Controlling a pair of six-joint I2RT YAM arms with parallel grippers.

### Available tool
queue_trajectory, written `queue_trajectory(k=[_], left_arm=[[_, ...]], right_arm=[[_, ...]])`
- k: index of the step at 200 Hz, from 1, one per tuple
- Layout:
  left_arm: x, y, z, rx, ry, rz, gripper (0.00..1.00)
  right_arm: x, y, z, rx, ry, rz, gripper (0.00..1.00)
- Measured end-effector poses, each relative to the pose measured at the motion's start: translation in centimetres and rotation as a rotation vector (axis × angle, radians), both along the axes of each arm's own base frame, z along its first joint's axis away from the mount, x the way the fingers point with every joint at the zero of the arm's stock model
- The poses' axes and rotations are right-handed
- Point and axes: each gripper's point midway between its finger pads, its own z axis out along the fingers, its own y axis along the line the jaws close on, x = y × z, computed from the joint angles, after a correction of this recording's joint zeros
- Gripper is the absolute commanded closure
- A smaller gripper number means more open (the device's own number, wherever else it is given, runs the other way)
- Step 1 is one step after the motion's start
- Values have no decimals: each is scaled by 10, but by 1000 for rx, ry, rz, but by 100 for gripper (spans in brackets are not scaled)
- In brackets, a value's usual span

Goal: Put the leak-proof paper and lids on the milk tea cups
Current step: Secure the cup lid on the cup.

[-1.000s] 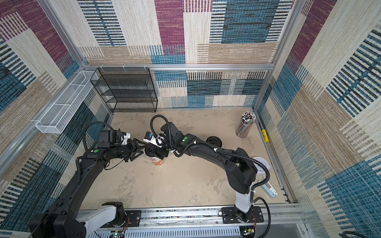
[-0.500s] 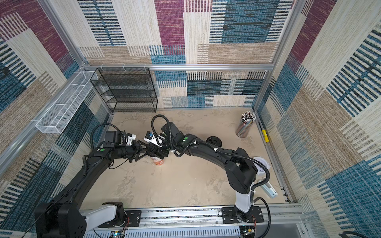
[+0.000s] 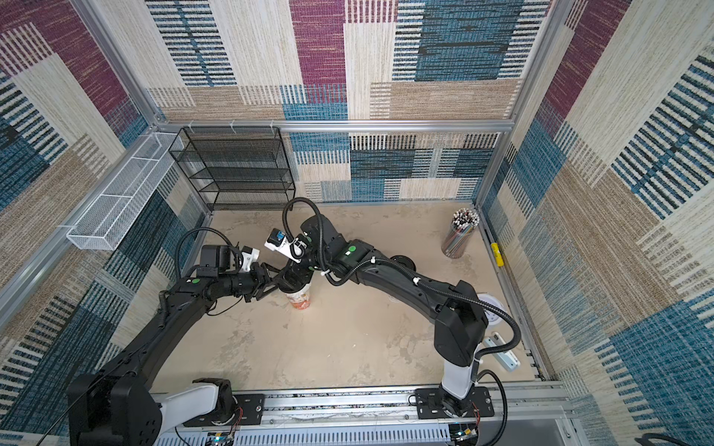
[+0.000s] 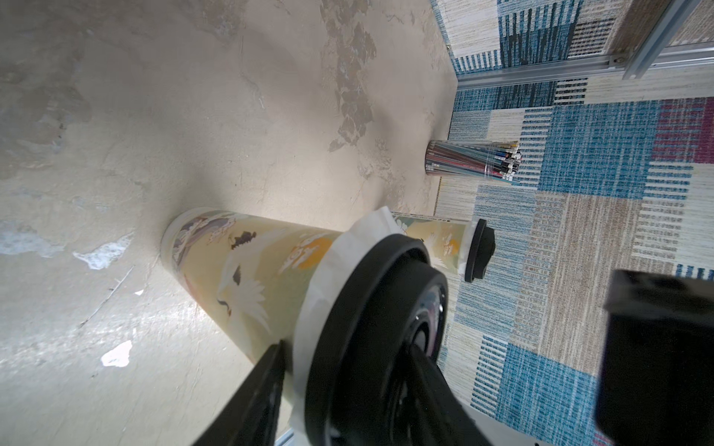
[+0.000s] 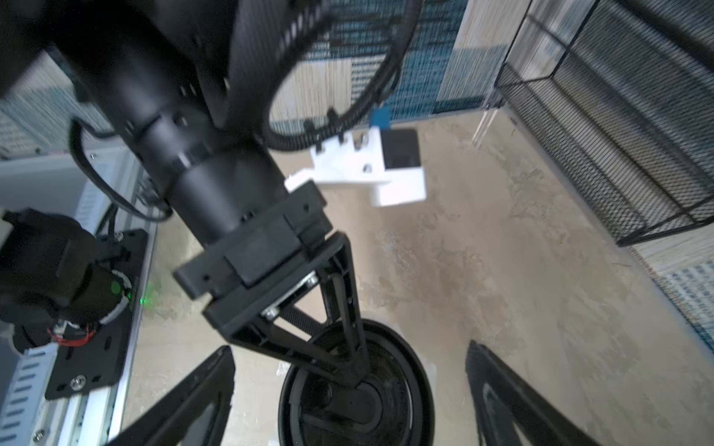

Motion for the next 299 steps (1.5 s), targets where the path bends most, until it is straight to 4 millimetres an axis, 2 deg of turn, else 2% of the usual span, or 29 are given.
queue_trajectory(k=[13,27,40,79,104,164,201,299], left_arm=[[0,0,0,0,1,0,49],[0,0,0,0,1,0,48],[0,0,-1,0,1,0,49],[0,0,0,0,1,-3,49],[0,0,0,1,5,-4,49],[0,0,-1,4,3,-8,49],[0,0,0,3,4,-8,49],[1,0,-3,3,-2,-8,49]], right_arm=[[0,-5,17,52,30,-39,22],[1,-13,23,93,103,-114,30],[0,-23,16,102,201,-202,37],[-8,-46,-24,84,498,-406,44],[-19,-56,-51,41,614,-461,46],[-18,-56,-83,-11,684,-510,48],[-16,-55,-95,-35,693,-522,49],[-18,-50,-112,-56,741,-530,53]])
